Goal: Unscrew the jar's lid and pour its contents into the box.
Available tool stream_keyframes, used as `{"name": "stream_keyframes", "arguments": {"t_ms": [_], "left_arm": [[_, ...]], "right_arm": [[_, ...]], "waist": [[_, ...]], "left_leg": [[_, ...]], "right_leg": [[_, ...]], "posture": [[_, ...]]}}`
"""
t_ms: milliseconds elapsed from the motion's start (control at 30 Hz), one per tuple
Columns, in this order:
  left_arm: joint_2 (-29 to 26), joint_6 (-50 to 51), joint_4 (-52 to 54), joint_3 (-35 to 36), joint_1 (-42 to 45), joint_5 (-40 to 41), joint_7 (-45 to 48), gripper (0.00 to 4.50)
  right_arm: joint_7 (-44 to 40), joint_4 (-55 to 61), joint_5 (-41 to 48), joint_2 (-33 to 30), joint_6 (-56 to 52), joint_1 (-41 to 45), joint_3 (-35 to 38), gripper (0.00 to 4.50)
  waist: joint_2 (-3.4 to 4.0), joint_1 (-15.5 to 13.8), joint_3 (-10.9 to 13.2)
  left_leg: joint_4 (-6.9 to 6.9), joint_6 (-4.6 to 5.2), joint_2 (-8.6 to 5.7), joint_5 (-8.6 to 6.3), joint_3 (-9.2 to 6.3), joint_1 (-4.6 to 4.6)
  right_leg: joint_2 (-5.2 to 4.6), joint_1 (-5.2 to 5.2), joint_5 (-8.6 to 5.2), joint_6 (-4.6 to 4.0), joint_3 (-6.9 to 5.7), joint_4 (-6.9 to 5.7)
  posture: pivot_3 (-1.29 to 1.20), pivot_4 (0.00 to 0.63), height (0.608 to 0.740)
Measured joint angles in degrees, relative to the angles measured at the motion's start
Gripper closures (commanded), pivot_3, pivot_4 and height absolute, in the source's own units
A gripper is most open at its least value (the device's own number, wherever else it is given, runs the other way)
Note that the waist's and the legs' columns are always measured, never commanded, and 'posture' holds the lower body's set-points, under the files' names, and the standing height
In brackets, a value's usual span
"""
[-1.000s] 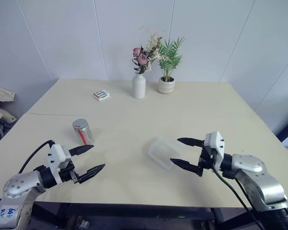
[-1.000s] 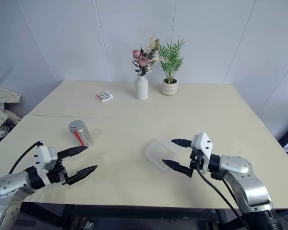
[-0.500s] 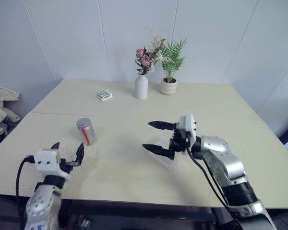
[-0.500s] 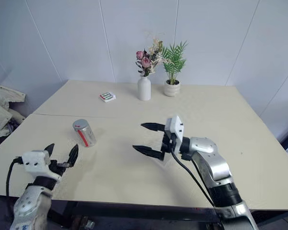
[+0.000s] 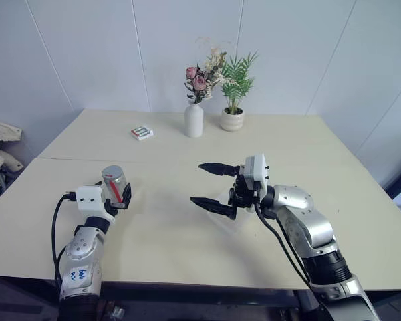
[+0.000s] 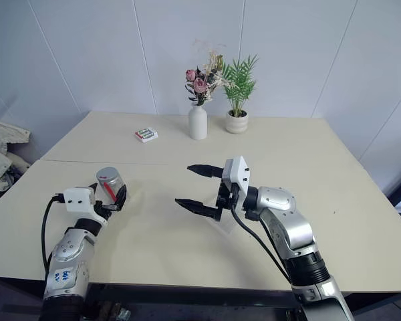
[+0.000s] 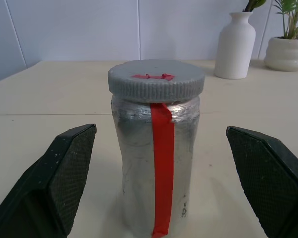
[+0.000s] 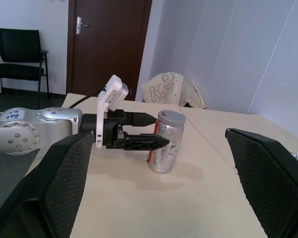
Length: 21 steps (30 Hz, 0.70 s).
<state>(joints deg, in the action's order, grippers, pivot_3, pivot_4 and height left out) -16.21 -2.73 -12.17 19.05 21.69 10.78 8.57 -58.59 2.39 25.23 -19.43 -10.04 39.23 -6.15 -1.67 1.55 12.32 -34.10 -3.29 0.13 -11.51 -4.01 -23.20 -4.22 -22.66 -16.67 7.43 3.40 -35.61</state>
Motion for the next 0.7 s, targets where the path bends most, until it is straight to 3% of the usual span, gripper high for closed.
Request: {"name": "stream_keyframes", "arguments": {"t_ms": [433, 700], "left_arm": [[0.0, -3.0, -8.0, -0.8, 4.8, -1.8, -2.7, 0.02], [0.0, -3.1, -9.3, -1.0, 5.0, -1.7, -2.9, 2.46]], "right_arm": [[1.3, 0.7, -0.3, -0.2, 0.0, -1.6, 0.0, 0.00], [1.9, 1.0, -0.7, -0.2, 0.0, -2.2, 0.1, 0.00]], "waist": [[0.00, 0.0, 0.0], [0.00, 0.0, 0.0]], "left_leg": [[0.00, 0.00, 0.01, 0.00, 0.00, 0.00], [0.00, 0.00, 0.01, 0.00, 0.00, 0.00]], "right_leg": [[0.01, -0.01, 0.01, 0.02, -0.01, -0.02], [0.01, 0.00, 0.01, 0.03, 0.00, -0.01]], "posture": [[0.00, 0.150, 0.740], [0.00, 0.150, 0.740]]}}
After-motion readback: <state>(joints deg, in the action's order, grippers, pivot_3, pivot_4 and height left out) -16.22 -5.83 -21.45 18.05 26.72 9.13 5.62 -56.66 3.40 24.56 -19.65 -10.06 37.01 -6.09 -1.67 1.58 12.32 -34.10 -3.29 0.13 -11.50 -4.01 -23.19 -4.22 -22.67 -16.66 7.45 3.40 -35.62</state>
